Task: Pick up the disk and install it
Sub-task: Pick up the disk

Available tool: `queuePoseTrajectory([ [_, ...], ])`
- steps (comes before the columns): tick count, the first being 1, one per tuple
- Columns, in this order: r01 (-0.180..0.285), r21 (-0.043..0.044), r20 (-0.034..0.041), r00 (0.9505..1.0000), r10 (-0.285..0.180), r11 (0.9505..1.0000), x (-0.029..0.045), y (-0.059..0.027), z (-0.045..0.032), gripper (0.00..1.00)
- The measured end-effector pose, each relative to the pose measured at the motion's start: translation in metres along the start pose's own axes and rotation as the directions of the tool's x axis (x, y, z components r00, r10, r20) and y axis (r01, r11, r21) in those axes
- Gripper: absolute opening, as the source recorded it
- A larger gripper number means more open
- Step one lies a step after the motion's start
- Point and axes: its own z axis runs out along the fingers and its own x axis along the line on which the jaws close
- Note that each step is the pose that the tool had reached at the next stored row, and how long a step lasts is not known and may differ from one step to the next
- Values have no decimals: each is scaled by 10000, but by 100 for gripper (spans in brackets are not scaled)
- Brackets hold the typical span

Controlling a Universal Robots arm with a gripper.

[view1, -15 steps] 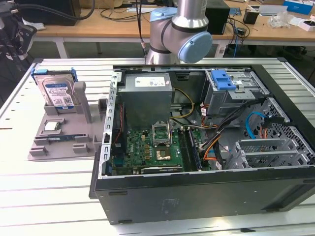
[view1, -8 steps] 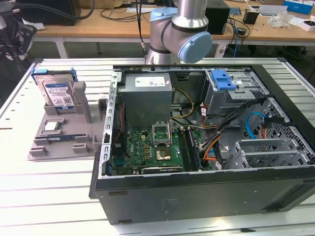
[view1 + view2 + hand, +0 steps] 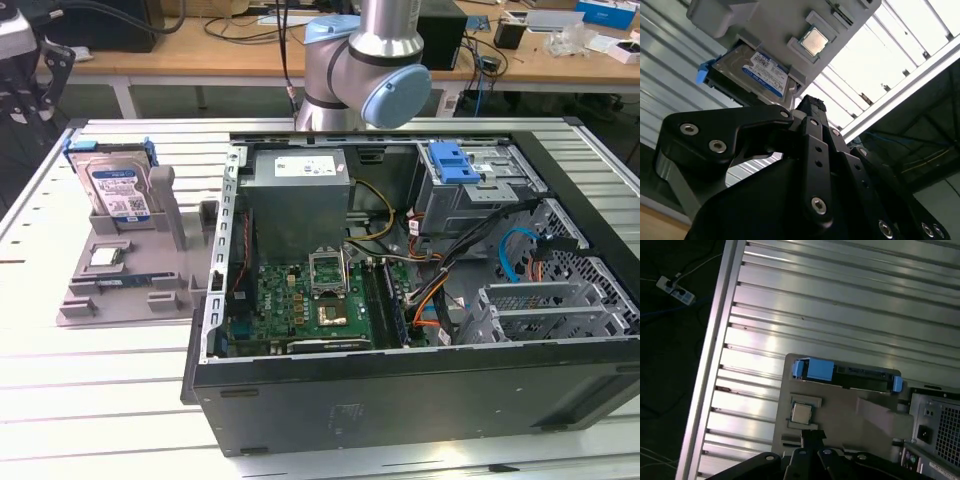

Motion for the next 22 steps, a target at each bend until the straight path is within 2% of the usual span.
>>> queuePoseTrajectory([
  [4,836,-21,-33,9965,-836,9965,0,0,0,11],
  [8,1505,-40,-57,9886,-1506,9886,0,0,0,11],
  [10,1882,-51,-72,9821,-1882,9821,0,0,0,11],
  [12,2380,-67,-89,9712,-2381,9712,0,0,0,11],
  [17,3108,-92,-113,9504,-3109,9504,0,0,0,11],
  [22,3909,-123,-138,9203,-3910,9204,0,0,0,11],
])
